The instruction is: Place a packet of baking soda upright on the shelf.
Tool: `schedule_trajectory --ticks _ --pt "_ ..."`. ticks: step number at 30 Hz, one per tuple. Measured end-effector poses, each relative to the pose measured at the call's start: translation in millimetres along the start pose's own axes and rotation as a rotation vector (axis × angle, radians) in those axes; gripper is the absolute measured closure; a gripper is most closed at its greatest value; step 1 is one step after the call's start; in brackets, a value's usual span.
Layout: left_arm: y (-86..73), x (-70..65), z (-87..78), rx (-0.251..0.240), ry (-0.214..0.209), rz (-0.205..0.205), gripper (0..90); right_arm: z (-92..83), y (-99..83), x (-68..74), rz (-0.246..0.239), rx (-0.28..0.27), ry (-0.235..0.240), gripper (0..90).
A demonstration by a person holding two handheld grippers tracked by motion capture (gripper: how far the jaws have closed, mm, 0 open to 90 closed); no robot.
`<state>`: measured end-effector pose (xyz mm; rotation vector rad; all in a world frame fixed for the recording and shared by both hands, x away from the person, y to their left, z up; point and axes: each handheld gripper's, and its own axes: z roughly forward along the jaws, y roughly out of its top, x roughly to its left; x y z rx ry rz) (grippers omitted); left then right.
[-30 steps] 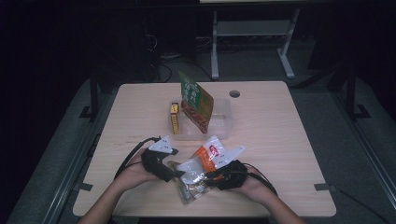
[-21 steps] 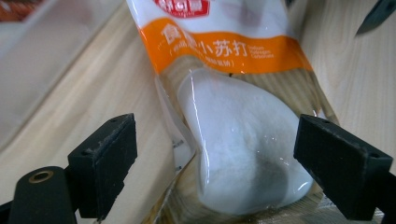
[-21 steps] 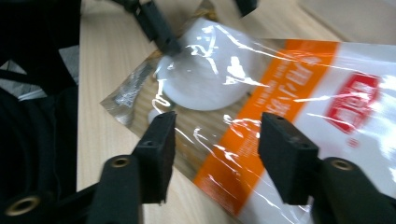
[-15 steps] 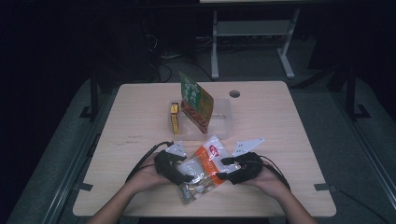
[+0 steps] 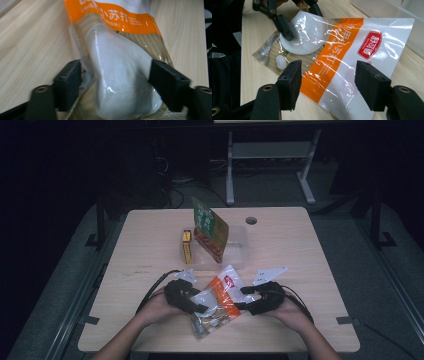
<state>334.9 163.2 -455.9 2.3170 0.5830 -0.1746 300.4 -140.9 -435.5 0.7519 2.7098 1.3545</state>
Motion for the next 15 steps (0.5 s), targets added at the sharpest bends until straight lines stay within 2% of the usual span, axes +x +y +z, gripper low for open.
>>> schedule_trajectory --ticks 5,6,8,11,15 --pt "2.5 6.0 -3.0 -0.023 0.003 -0.028 51.3 0.9 0.1 0.0 -0.004 0.003 0.001 38.7" --pt "3.4 7.2 -3.8 -0.018 0.005 -0.019 54.2 1.3 0.1 -0.1 -0.006 0.003 0.001 38.7" --pt "5.6 6.8 -6.0 -0.035 0.012 -0.003 71.0 1.6 0.4 0.5 -0.005 0.009 0.002 38.9" --pt "8.4 4.2 -5.9 -0.008 0.025 0.036 76.3 1.9 0.5 0.9 -0.008 0.011 -0.001 39.0" --pt "9.3 -0.3 -6.2 -0.008 0.044 0.066 81.5 1.3 0.3 -0.2 -0.008 0.007 -0.008 38.8"
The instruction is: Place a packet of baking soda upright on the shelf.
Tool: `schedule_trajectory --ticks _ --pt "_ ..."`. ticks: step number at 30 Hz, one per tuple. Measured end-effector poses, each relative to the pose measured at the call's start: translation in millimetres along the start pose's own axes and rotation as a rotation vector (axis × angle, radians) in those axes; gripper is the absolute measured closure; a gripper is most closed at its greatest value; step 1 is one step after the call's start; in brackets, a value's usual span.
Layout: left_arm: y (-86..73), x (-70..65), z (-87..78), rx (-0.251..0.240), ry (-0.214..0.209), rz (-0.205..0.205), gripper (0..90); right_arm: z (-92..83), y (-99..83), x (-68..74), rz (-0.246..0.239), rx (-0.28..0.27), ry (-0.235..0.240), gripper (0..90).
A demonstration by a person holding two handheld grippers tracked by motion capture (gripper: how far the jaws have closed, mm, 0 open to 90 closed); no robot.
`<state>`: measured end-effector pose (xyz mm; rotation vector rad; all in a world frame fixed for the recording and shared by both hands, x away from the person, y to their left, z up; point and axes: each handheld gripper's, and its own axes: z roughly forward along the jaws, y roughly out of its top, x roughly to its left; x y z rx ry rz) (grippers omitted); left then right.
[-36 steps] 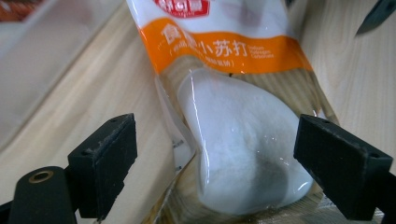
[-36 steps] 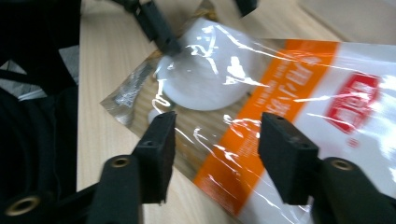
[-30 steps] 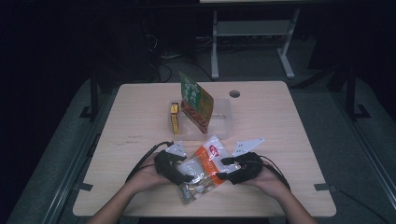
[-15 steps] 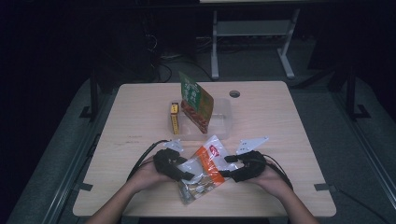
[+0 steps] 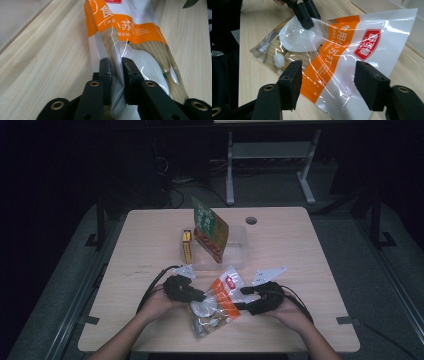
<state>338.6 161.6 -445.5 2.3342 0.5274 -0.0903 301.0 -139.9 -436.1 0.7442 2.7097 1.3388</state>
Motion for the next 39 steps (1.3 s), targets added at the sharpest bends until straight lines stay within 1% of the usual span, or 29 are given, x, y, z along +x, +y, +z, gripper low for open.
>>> schedule_trajectory --ticks 1,3,4,7,9,11,14,16,17,18,21,23,26,27,30,32,33,35,36,38,39 --pt "0.4 -0.7 -0.5 0.003 0.005 0.016 83.2 -0.5 0.0 -0.5 0.002 -0.005 -0.006 38.7" --pt "1.1 -3.6 -1.3 -0.002 0.012 0.027 86.6 -2.1 -0.1 -1.4 0.01 -0.011 -0.012 38.5" --pt "1.3 -4.2 -1.8 -0.002 0.015 0.039 87.7 -3.3 -0.4 -2.2 0.014 -0.019 -0.015 38.1" --pt "1.4 -6.0 -4.5 -0.011 0.012 0.046 88.7 -6.5 -1.7 -5.2 0.028 -0.047 -0.04 35.5" --pt "1.6 -7.4 -7.3 -0.023 0.01 0.053 89.0 -9.8 -2.4 -8.4 0.048 -0.069 -0.056 35.2" --pt "2.1 -10.0 -10.5 -0.042 0.011 0.065 89.1 -13.0 -2.3 -11.0 0.055 -0.089 -0.069 36.6" --pt "3.3 -14.1 -17.0 -0.074 0.015 0.089 89.3 -19.8 -2.7 -16.1 0.088 -0.127 -0.052 36.1" --pt "4.1 -16.9 -22.8 -0.091 0.024 0.118 89.4 -23.9 -3.5 -20.4 0.127 -0.146 -0.033 36.1" --pt "4.3 -18.1 -24.3 -0.103 0.024 0.117 89.4 -26.4 -4.0 -22.8 0.146 -0.152 -0.034 36.1" --pt "4.6 -18.5 -26.8 -0.11 0.025 0.128 89.4 -27.7 -4.3 -24.1 0.162 -0.156 -0.027 35.9" --pt "4.8 -19.4 -34.8 -0.126 0.034 0.155 89.4 -30.9 -4.7 -32.1 0.206 -0.159 0.027 36.6" --pt "4.2 -19.6 -39.5 -0.138 0.032 0.16 89.4 -32.0 -5.0 -36.1 0.223 -0.174 0.055 38.1" --pt "2.3 -20.2 -44.4 -0.157 0.028 0.174 89.4 -31.2 -4.2 -39.7 0.227 -0.194 0.095 39.7" --pt "1.8 -20.8 -45.4 -0.162 0.031 0.178 89.5 -30.1 -2.7 -40.4 0.232 -0.187 0.123 39.7" --pt "1.5 -22.1 -47.3 -0.169 0.024 0.191 89.5 -27.0 0.4 -37.3 0.21 -0.197 0.141 40.9" --pt "1.3 -23.7 -47.7 -0.175 0.017 0.202 89.5 -26.0 3.1 -34.5 0.202 -0.197 0.164 40.8" --pt "1.4 -24.5 -47.7 -0.175 0.013 0.205 89.5 -25.6 4.3 -33.8 0.2 -0.199 0.174 40.0" --pt "2.1 -26.3 -47.6 -0.179 0.008 0.213 89.5 -25.2 6.2 -31.9 0.204 -0.201 0.198 35.1" --pt "2.6 -27.0 -47.5 -0.183 0.008 0.221 89.5 -25.0 7.1 -30.0 0.193 -0.203 0.2 31.7" --pt "3.2 -28.8 -47.4 -0.188 0.0 0.226 89.5 -23.9 8.7 -26.3 0.173 -0.186 0.201 32.6" --pt "3.4 -29.3 -47.3 -0.192 -0.005 0.225 89.5 -22.7 9.2 -24.7 0.157 -0.178 0.184 34.8"
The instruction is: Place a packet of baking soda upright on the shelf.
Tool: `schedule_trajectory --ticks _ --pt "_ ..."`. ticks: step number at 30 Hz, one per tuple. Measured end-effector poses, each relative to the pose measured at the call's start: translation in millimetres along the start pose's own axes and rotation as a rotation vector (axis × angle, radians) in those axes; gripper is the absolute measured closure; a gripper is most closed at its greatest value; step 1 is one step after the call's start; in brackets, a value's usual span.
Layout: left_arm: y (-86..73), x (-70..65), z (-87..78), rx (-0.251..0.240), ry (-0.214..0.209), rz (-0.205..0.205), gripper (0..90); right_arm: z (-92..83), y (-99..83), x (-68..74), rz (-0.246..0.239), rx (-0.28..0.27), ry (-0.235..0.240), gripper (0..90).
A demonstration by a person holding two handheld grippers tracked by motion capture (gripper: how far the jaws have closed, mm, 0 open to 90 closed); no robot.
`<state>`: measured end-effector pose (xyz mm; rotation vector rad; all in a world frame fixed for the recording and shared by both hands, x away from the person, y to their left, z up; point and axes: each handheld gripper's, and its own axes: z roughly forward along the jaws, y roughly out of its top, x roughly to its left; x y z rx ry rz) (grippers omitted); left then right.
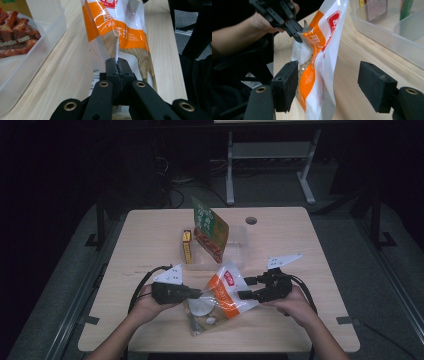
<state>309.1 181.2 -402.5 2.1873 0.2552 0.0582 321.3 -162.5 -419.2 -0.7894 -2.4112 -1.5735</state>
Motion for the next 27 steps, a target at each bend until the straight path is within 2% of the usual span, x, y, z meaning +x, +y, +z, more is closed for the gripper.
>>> schedule_trajectory --ticks 2,8,14,17,18,23,27 --pt "0.7 -0.7 0.1 -0.001 -0.007 0.006 89.4 1.7 -0.2 3.2 -0.015 0.019 -0.011 47.3" --pt "0.9 -2.2 2.2 0.002 -0.028 0.022 89.4 4.3 -0.3 1.0 0.0 0.04 0.043 61.9" --pt "1.3 -3.5 4.9 0.001 -0.037 0.031 89.4 1.5 0.4 1.8 -0.011 0.018 0.076 81.8" --pt "1.2 -2.9 5.1 -0.003 -0.039 0.032 89.4 1.0 0.0 2.2 -0.014 0.023 0.102 88.5" --pt "1.3 -2.8 5.2 -0.002 -0.037 0.034 89.3 1.3 0.0 2.2 -0.032 0.019 0.11 89.1" --pt "0.8 -1.8 5.6 -0.011 -0.043 0.034 89.2 0.1 0.6 6.2 -0.057 0.017 0.133 89.7" --pt "-0.2 -0.4 6.4 -0.013 -0.039 0.034 88.5 -0.9 1.3 6.7 -0.053 0.009 0.153 90.0"
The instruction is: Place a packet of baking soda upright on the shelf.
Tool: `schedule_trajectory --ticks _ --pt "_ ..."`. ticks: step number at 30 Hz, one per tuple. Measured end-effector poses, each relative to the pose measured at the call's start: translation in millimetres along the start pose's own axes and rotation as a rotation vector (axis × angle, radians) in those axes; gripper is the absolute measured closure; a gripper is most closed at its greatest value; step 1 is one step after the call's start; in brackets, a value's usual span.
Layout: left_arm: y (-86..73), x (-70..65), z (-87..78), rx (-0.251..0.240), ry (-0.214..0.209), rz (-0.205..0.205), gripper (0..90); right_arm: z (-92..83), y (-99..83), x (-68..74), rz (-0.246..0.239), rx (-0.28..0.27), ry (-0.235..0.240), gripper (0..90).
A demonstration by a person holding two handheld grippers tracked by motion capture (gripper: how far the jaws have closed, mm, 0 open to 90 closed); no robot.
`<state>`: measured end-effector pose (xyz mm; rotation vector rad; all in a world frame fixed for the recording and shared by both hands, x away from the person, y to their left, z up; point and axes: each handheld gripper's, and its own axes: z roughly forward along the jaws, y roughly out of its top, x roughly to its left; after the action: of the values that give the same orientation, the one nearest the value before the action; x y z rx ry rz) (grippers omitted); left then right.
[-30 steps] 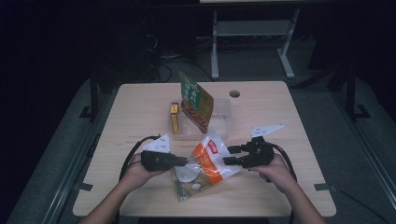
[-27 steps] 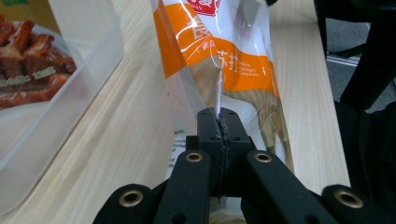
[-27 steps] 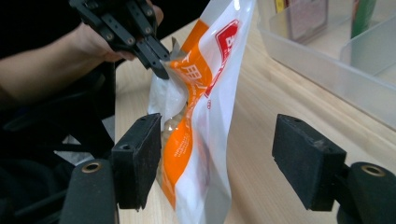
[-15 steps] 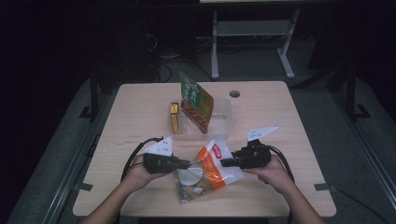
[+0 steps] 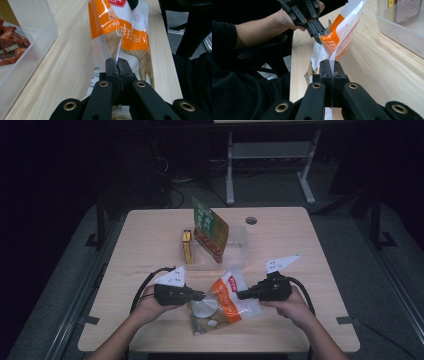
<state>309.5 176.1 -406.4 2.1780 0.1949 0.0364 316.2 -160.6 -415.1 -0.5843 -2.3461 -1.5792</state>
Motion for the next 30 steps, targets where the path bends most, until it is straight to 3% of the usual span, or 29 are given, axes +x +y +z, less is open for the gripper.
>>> schedule_trajectory --ticks 4,10,15,23,30 --pt "-3.5 4.5 2.1 0.013 0.039 -0.017 82.4 -1.0 2.3 1.6 0.002 -0.033 0.029 90.0" --pt "-7.4 6.4 0.6 0.004 0.061 -0.042 57.9 -1.9 7.6 7.8 -0.013 -0.057 0.037 90.0" --pt "-11.3 6.9 -1.7 -0.006 0.076 -0.046 51.6 -11.9 12.9 11.2 -0.04 -0.084 0.007 90.0" --pt "-17.6 5.9 -2.0 0.033 0.107 -0.05 35.8 -22.4 25.4 16.6 -0.074 -0.108 -0.013 90.0" --pt "-24.2 7.9 -3.1 0.055 0.099 -0.096 23.6 -29.5 36.3 20.6 -0.101 -0.123 -0.029 90.0"
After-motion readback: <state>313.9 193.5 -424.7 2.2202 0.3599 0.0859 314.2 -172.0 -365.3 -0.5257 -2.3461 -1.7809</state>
